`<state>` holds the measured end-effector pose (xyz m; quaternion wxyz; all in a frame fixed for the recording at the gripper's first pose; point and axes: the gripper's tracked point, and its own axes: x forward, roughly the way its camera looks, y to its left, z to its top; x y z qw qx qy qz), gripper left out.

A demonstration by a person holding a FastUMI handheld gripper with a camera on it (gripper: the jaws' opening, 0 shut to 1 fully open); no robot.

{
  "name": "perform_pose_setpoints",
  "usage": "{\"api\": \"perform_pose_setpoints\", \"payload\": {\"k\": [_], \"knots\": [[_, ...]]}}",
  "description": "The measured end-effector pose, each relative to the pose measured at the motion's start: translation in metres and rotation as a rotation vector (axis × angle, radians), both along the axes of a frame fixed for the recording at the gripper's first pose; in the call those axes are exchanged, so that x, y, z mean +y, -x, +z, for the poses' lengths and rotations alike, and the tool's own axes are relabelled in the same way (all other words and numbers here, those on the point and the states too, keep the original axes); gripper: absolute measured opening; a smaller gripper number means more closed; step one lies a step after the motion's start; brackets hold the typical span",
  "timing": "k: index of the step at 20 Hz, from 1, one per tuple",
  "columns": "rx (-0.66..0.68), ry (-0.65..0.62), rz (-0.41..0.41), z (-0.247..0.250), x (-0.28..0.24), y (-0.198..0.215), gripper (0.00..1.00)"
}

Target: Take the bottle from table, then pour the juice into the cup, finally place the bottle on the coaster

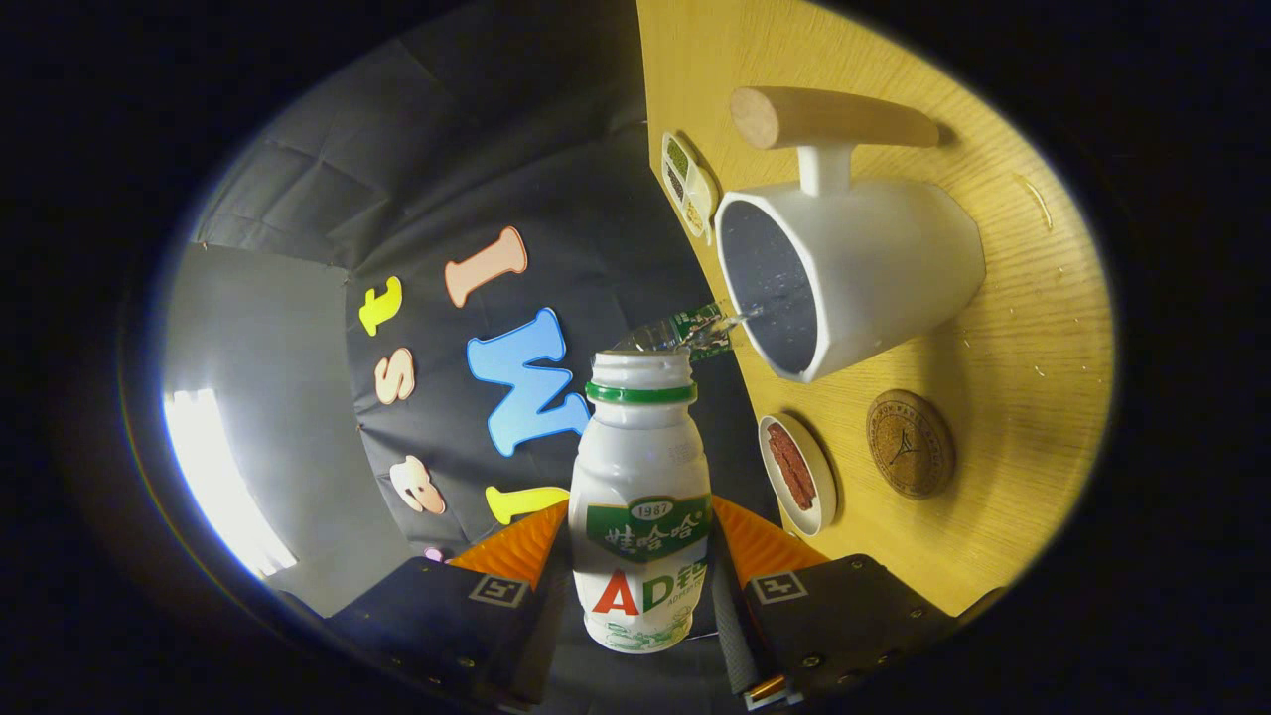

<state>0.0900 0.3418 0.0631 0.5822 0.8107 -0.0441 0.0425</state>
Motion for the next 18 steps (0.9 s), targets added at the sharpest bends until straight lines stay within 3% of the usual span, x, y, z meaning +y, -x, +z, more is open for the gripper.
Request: {"api": "perform_pose_setpoints", "payload": {"k": [18], "knots": [[-0.059,-0.151,-0.068,0.011,-0.003,-0.003,0.66]]}}
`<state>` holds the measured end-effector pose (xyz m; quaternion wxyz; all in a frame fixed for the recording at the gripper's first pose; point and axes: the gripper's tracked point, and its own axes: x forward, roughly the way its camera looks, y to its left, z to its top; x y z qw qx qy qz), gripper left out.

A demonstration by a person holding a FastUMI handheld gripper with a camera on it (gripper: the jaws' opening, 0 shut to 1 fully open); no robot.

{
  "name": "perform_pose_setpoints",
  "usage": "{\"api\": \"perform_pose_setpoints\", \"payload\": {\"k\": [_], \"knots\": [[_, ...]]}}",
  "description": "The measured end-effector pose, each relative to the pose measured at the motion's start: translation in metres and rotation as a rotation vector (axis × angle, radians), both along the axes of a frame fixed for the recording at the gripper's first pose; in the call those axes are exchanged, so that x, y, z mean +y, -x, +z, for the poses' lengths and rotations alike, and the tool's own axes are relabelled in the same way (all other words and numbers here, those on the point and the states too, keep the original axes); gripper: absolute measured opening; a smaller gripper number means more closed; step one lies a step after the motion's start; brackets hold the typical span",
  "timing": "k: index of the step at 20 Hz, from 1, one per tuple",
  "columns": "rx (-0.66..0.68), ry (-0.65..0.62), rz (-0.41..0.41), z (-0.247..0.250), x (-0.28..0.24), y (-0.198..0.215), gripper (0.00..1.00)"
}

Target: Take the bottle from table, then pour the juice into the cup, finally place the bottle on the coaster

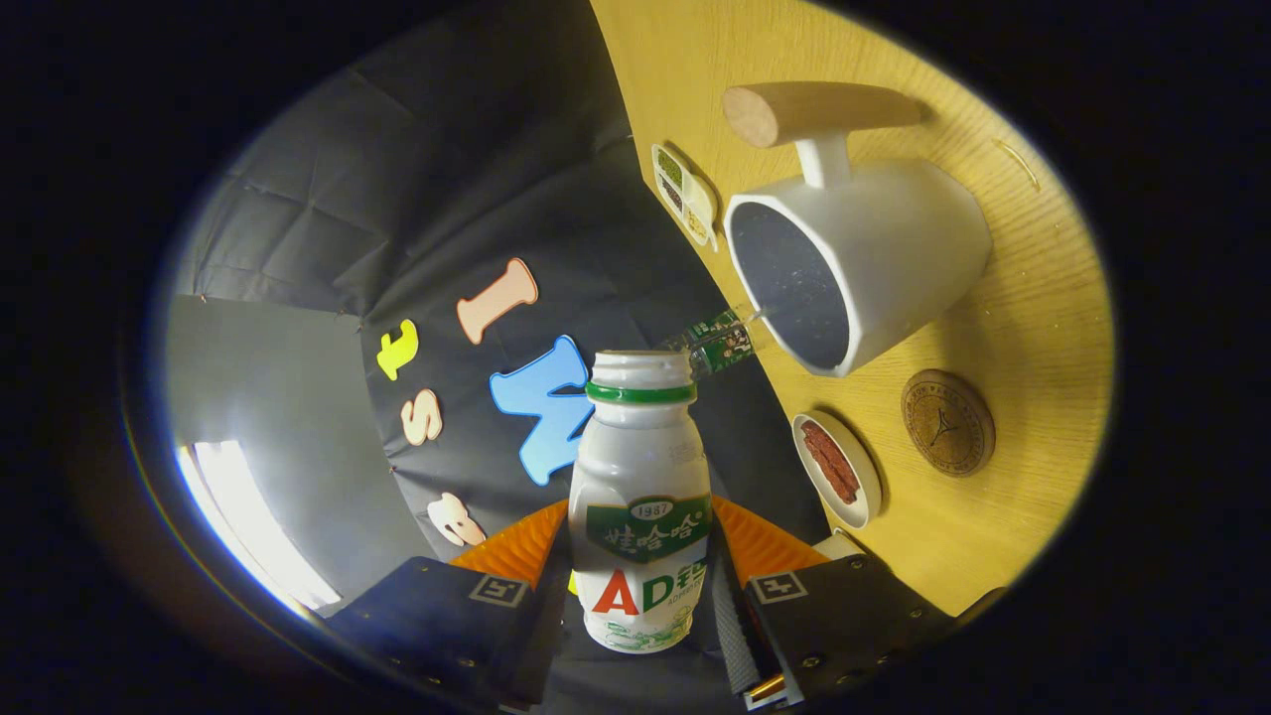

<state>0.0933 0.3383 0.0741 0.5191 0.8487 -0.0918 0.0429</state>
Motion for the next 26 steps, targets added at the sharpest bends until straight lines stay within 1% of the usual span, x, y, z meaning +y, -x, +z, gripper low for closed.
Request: {"api": "perform_pose_setpoints", "payload": {"k": [12,26], "knots": [[-0.022,-0.071,-0.024,0.0013,-0.0027,0.0005,0.66],[-0.012,-0.077,-0.028,-0.0001,-0.0040,0.0008,0.66]]}}
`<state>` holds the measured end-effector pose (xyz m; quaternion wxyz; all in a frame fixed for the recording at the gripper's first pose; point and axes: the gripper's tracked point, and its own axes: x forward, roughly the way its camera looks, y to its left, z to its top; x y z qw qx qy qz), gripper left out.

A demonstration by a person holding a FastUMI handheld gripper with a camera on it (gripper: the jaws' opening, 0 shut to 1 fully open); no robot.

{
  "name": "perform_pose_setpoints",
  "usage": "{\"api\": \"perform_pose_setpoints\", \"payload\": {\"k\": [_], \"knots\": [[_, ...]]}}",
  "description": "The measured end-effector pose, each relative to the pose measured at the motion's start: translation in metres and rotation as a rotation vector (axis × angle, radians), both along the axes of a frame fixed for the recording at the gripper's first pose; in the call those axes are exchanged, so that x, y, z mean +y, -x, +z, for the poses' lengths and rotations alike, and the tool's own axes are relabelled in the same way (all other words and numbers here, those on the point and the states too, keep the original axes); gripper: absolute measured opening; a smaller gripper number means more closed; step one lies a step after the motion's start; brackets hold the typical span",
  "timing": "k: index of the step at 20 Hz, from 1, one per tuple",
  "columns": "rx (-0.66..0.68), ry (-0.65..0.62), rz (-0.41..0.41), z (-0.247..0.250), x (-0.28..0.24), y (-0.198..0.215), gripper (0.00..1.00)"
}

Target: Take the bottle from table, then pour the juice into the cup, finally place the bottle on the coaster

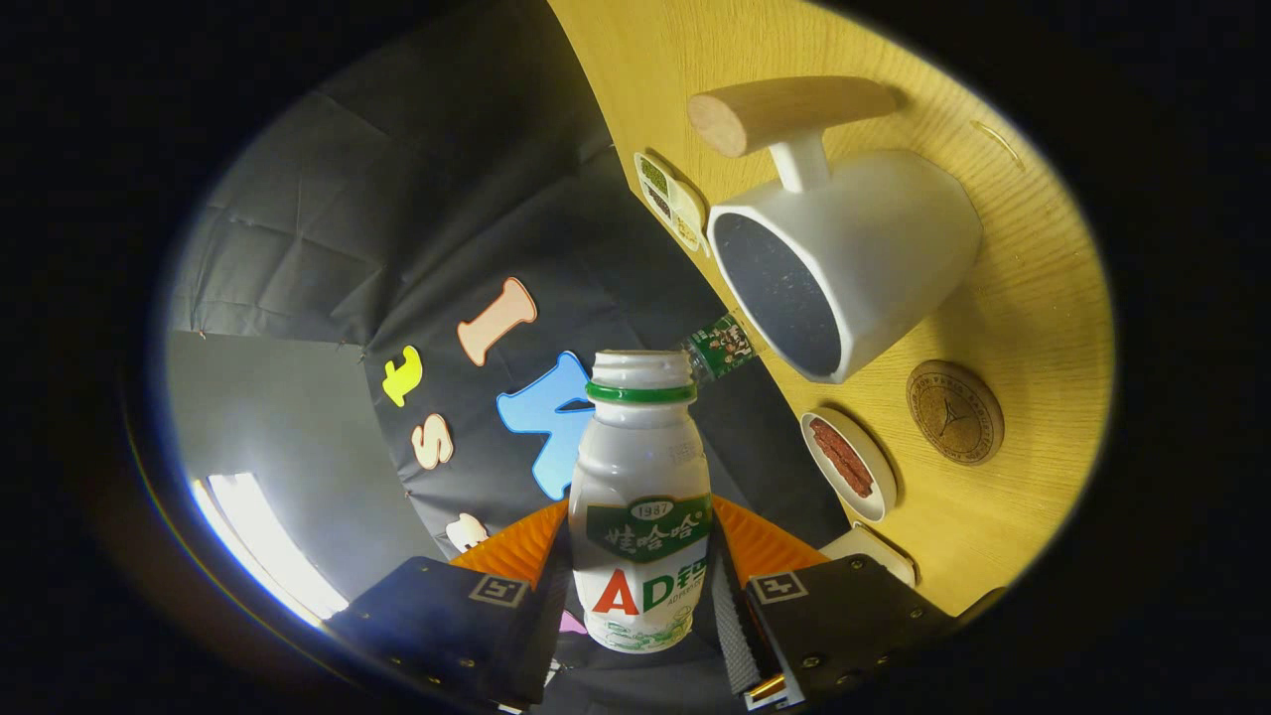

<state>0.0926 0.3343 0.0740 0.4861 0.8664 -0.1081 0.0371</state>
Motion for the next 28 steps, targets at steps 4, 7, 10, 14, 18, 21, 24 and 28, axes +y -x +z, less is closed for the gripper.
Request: {"api": "perform_pose_setpoints", "payload": {"k": [4,7,10,14,18,21,24,28], "knots": [[0.000,-0.001,-0.001,0.000,-0.001,0.000,0.66],[0.003,-0.001,-0.004,-0.001,-0.002,0.000,0.66],[0.008,0.002,-0.004,-0.002,-0.002,0.001,0.66],[0.023,0.004,-0.008,-0.005,-0.003,0.001,0.66],[0.034,0.010,-0.012,-0.008,-0.005,0.003,0.66],[0.042,0.021,-0.012,-0.010,-0.006,0.003,0.66],[0.052,0.044,-0.008,-0.012,-0.006,0.002,0.66],[0.104,0.142,0.013,-0.032,0.002,0.005,0.66]]}}
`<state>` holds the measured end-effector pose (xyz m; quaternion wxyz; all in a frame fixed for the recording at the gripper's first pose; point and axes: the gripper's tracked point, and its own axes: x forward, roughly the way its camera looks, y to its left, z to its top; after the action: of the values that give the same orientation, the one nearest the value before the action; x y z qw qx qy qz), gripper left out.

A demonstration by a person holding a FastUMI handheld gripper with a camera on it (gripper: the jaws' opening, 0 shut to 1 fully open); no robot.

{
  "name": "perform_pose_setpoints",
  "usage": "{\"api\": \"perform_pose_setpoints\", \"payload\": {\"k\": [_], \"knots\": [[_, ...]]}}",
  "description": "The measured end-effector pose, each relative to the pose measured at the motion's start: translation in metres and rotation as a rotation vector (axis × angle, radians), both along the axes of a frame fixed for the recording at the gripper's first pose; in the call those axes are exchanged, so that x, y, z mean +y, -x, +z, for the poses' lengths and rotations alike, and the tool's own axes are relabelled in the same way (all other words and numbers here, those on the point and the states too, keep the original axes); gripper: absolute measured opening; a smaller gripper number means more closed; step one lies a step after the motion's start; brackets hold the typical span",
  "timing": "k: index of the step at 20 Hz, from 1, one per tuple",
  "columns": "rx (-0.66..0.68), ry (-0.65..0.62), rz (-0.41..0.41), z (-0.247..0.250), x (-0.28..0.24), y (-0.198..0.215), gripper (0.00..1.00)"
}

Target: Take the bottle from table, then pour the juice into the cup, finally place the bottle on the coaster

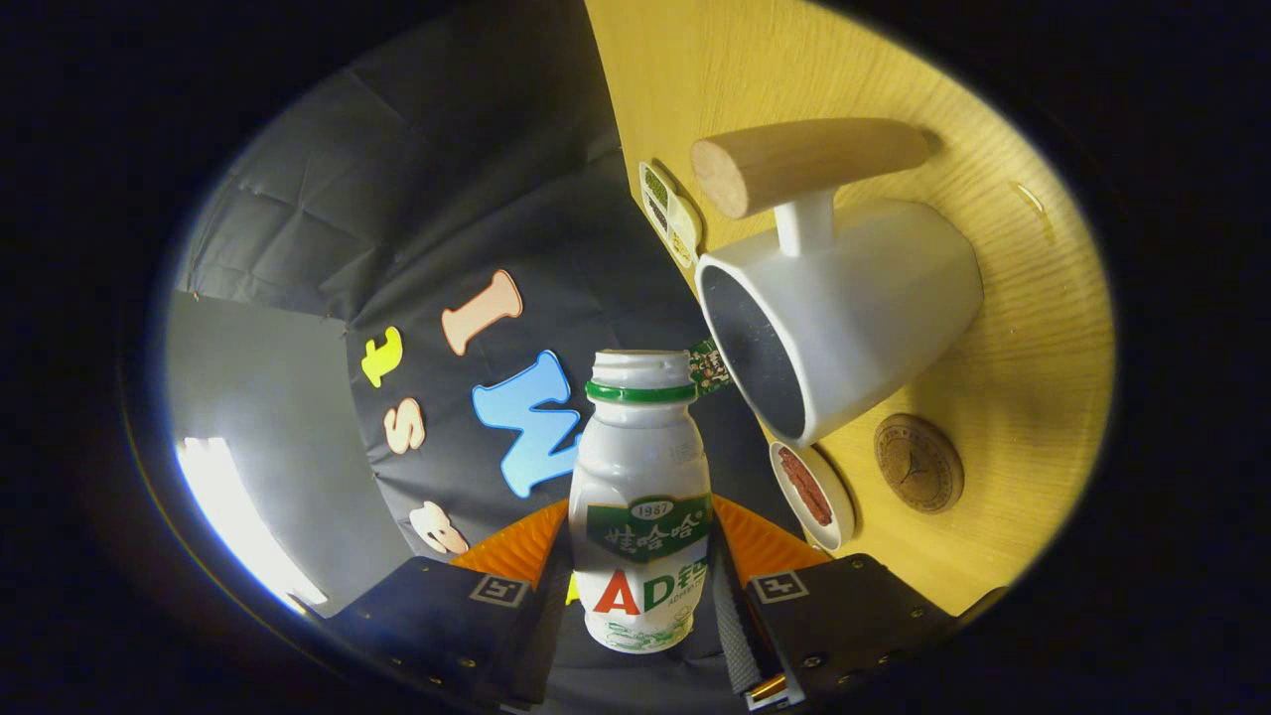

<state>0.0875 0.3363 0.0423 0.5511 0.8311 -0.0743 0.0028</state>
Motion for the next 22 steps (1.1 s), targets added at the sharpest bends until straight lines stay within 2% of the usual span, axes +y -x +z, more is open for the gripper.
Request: {"api": "perform_pose_setpoints", "payload": {"k": [4,15,18,22], "knots": [[0.069,0.128,0.017,-0.020,0.002,0.004,0.66],[0.122,0.357,0.070,-0.036,0.024,0.009,0.66],[0.152,0.470,0.071,-0.041,0.025,0.012,0.66],[0.206,0.686,0.077,-0.046,0.027,0.012,0.66]]}}
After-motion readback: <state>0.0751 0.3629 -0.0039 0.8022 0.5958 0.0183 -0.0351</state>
